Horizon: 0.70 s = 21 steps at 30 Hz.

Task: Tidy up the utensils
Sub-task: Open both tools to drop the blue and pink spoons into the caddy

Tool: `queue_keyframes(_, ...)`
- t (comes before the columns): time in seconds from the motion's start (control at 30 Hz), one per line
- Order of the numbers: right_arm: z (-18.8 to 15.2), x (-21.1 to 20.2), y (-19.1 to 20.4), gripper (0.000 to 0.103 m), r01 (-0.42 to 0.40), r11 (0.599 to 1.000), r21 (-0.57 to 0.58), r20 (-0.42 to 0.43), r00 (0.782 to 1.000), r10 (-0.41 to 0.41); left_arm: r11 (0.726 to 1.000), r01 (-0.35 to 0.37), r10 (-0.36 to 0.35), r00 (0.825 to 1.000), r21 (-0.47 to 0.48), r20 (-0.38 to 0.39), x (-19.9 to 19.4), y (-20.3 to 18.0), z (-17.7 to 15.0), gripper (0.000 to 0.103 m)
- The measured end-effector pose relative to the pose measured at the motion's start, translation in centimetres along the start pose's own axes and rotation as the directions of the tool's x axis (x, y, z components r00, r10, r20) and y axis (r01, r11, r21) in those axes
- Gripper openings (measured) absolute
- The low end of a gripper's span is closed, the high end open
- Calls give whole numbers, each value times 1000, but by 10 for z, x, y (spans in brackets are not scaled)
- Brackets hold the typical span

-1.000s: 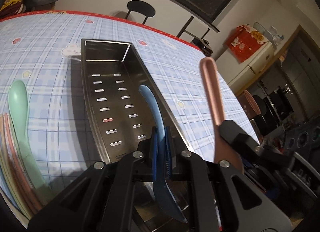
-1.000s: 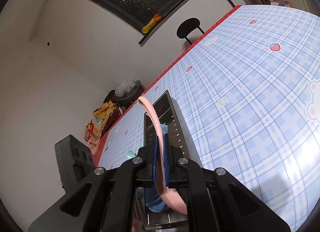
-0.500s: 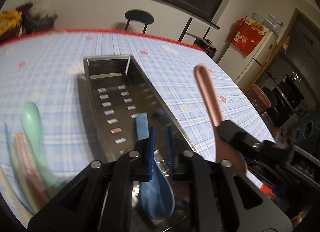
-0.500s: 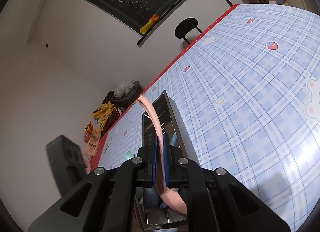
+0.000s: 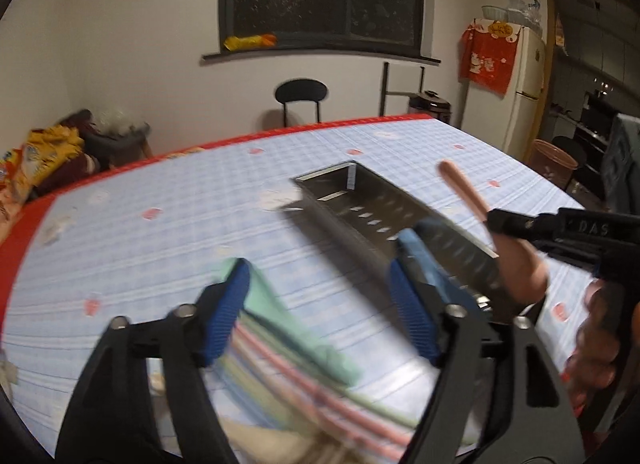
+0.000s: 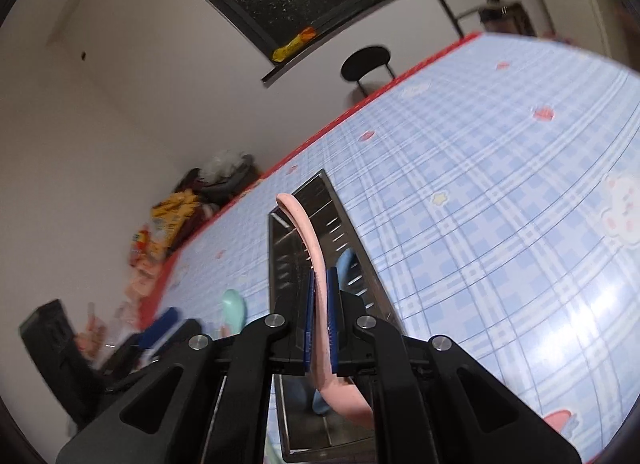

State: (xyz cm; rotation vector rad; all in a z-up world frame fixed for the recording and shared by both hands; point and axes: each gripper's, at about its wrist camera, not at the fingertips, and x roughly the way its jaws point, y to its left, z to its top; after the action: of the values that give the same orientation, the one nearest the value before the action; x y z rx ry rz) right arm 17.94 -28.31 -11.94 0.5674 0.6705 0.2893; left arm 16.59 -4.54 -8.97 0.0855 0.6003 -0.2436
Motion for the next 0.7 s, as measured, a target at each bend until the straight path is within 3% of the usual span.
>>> queue_keyframes(0.13,-8,11,17,7,89,996,-28,1,996,-89,1000,-24,24,999,-2,38,-11,24,-9,84)
queue_keyframes(0.27,-12,20,37,7,196,978,-74,20,981,-195,998,11,-8,999,-61,53,-15,50,-19,89)
queue_keyframes(0.37,-11,27,48,7,274,956,-106,42,962,-271,991,49,-42,998,-124,56,-17,64,-19,91)
queue_keyframes(0.53,-13,37,58,7,382,909,-165,69,924,-375,986,44,-39,998,-160,39,-16,71,-23,93)
queue_keyframes(0.7,-16,51,60,7,428,882,-198,40,903,-429,987,47,-41,998,-156,38,-17,67,-22,94)
